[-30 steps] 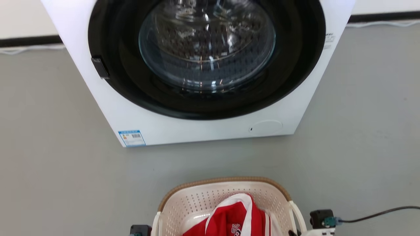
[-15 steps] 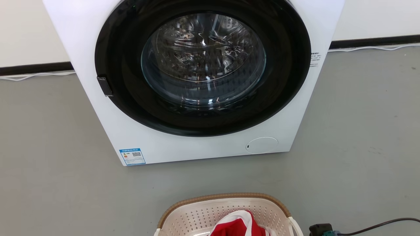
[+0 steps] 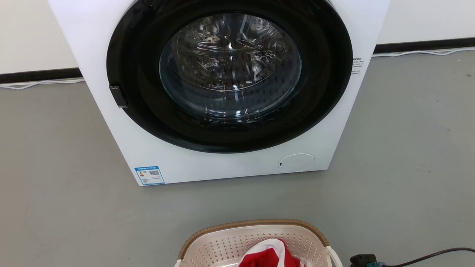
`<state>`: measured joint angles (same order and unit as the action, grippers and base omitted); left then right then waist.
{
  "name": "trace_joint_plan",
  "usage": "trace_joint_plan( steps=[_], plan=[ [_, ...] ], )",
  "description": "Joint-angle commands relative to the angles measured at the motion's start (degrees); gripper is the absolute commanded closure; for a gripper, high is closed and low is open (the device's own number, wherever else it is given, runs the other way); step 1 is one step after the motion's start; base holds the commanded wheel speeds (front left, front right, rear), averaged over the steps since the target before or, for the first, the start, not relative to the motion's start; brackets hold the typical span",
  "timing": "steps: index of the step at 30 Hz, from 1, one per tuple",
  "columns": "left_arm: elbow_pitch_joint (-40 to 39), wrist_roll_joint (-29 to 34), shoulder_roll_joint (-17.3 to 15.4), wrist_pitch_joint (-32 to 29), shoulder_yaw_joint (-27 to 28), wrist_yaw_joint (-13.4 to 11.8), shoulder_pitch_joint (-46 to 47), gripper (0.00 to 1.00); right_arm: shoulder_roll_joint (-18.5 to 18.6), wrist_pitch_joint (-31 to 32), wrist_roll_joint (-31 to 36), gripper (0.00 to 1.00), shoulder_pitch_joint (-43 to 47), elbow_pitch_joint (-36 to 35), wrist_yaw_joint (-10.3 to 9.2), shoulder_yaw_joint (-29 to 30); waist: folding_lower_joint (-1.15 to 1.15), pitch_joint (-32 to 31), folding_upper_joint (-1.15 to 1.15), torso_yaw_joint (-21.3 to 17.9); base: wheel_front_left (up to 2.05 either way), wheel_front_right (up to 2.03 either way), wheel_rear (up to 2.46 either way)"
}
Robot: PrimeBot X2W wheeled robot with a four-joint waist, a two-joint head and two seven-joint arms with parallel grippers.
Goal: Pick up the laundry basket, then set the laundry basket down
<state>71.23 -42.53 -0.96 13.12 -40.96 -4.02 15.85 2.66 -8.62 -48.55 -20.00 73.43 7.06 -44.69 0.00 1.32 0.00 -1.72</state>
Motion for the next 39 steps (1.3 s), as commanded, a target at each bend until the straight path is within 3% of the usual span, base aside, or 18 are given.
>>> trace_joint_plan(
  steps=[1, 22, 33, 39],
  plan=[
    [0.2, -0.6, -1.9, 0.8, 1.1, -0.8, 1.1, 1.00, 0.2, -1.6, -0.5, 1.00, -1.3, 0.0, 0.43, -1.2, 0.00, 0.1, 0.00, 0.0, 0.00, 0.00, 0.00],
    [-0.2, -2.0, -1.9, 1.6, 0.3, -1.3, 5.0, 1.00, 0.2, -3.4, -4.3, 1.00, -6.6, 0.4, 0.43, -3.1, 0.00, 5.6, 0.00, 0.2, 0.00, 0.00, 0.00],
    [-1.0, -1.6, -2.6, 1.8, 1.6, -1.6, 13.4, 1.00, 0.2, -5.2, -5.3, 1.00, -15.1, 0.5, 0.43, -3.1, 0.00, 15.6, 0.00, 1.3, 0.00, 0.00, 0.00],
    [-3.2, -0.3, -3.6, 1.9, 2.8, -2.2, 20.2, 1.00, 0.2, -5.9, -1.7, 1.00, -22.0, 0.5, 0.43, 0.7, 0.00, 24.6, 0.00, 2.3, 0.00, 0.00, 0.00]
  ],
)
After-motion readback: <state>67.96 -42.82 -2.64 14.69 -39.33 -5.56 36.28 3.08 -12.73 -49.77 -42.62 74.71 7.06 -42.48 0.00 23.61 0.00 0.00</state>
